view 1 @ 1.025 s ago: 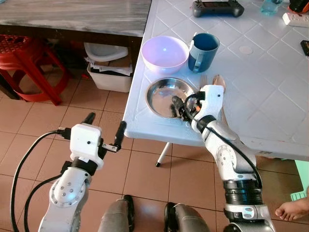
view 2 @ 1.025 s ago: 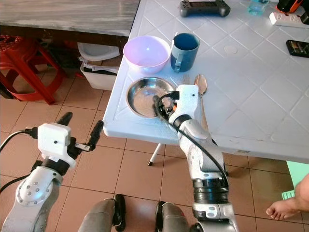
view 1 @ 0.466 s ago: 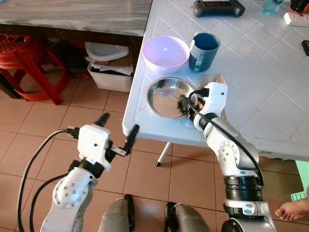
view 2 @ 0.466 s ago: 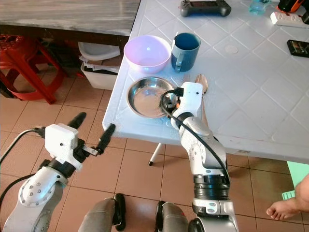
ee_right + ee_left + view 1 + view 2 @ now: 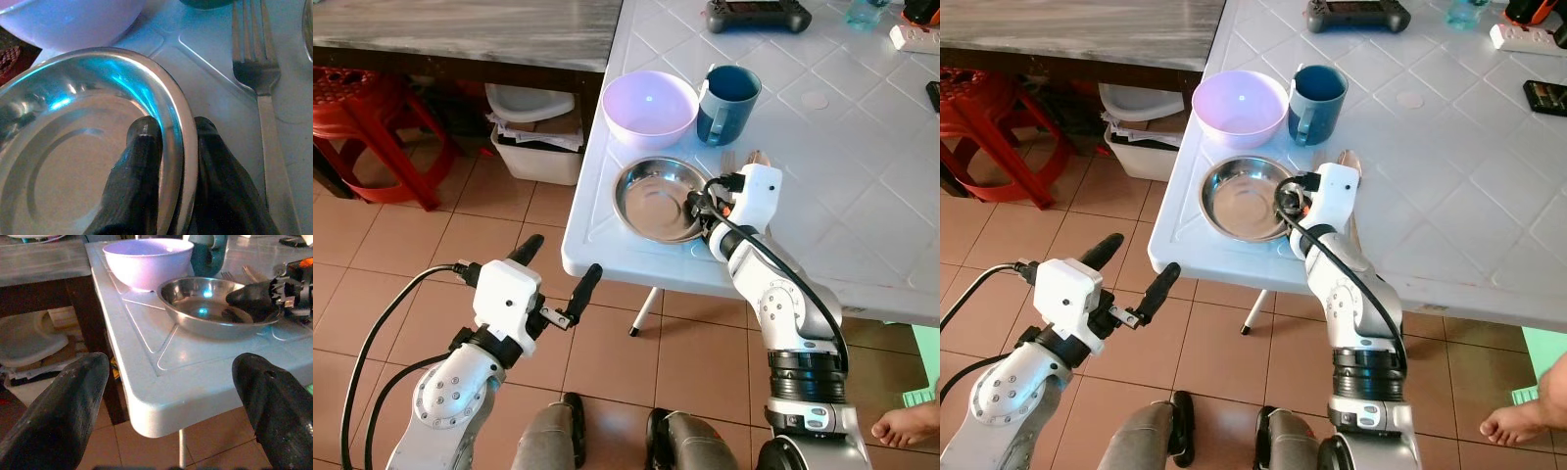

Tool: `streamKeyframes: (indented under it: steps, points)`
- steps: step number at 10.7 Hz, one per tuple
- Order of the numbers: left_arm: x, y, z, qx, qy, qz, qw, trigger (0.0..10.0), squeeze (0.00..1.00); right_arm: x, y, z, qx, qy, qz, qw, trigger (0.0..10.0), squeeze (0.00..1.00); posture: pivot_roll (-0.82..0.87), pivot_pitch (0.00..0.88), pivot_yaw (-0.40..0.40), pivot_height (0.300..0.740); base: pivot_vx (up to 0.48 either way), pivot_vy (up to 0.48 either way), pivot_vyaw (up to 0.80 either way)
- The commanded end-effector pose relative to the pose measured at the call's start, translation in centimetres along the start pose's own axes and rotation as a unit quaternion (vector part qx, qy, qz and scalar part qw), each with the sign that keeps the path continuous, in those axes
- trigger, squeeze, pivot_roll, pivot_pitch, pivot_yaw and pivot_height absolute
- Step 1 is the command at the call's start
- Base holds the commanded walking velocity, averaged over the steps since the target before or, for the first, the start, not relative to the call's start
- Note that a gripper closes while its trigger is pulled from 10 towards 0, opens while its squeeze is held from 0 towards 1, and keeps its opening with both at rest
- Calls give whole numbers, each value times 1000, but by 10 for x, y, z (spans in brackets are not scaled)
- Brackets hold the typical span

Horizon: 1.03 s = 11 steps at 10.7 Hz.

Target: Setting the table

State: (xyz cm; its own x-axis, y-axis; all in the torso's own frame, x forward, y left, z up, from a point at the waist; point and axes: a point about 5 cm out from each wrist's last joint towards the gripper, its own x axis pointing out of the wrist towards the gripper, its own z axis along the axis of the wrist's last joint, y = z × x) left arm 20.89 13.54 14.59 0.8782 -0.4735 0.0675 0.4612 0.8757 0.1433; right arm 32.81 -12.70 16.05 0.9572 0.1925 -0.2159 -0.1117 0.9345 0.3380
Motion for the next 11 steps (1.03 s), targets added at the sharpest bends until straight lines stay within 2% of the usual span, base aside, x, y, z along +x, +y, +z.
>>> streamKeyframes:
  steps: [1, 2, 3, 4, 5, 6, 7, 8, 9, 10, 11]
  points:
    - [-3, -2, 1, 15, 1, 1, 1000, 10000, 0, -4, -16, -34, 18, 81, -45, 996, 0, 0, 74, 275, 4, 740, 0, 0, 0]
    - [-4, -1, -1, 13, 8, 14, 1000, 10000, 0, -6, -16, -34, 16, 76, -46, 996, 0, 0, 73, 276, 9, 740, 0, 0, 0]
    - [-4, 2, -11, 25, 31, 51, 998, 10000, 0, -10, -20, -35, 11, 57, -64, 996, 0, 0, 71, 259, 15, 740, 0, 0, 0]
    - [-1, 5, -14, 19, 40, 67, 997, 10000, 0, -11, -22, -36, 6, 52, -68, 996, 0, 0, 69, 254, 23, 740, 0, 0, 0]
    - [8, 10, -14, 13, 35, 91, 995, 10000, 0, -12, -23, -32, -18, 24, -59, 998, 0, 0, 53, 228, 31, 740, 0, 0, 0]
    - [22, 14, -11, 23, 17, 97, 995, 10000, 0, -11, -23, -26, -59, -21, -42, 997, 3608, 0, 40, 194, 40, 740, 0, 480, 0]
    - [25, 19, -15, 33, 14, 121, 992, 10000, 0, -9, -27, -28, -80, -35, -52, 995, 10000, 0, 40, 172, 63, 740, 0, 480, 0]
    - [28, 24, -18, 5, 14, 149, 989, 10000, 0, -6, -32, -36, -109, -41, -64, 991, 10000, 0, 61, 135, 73, 740, 0, 480, 0]
    - [29, 27, -18, 5, 13, 154, 988, 10000, 0, -8, -25, -38, -115, -55, -57, 990, 10000, 0, 65, 111, 65, 740, 0, 480, 0]
    - [25, 33, -23, 15, 19, 176, 984, 10000, 0, -11, -16, -33, -135, -91, -39, 986, 10000, 0, 66, 90, 43, 740, 0, 480, 0]
    - [21, 36, -25, 5, 13, 213, 977, 10000, 0, -16, -14, -21, -140, -137, -46, 980, 10000, 0, 70, 79, -4, 740, 0, 480, 0]
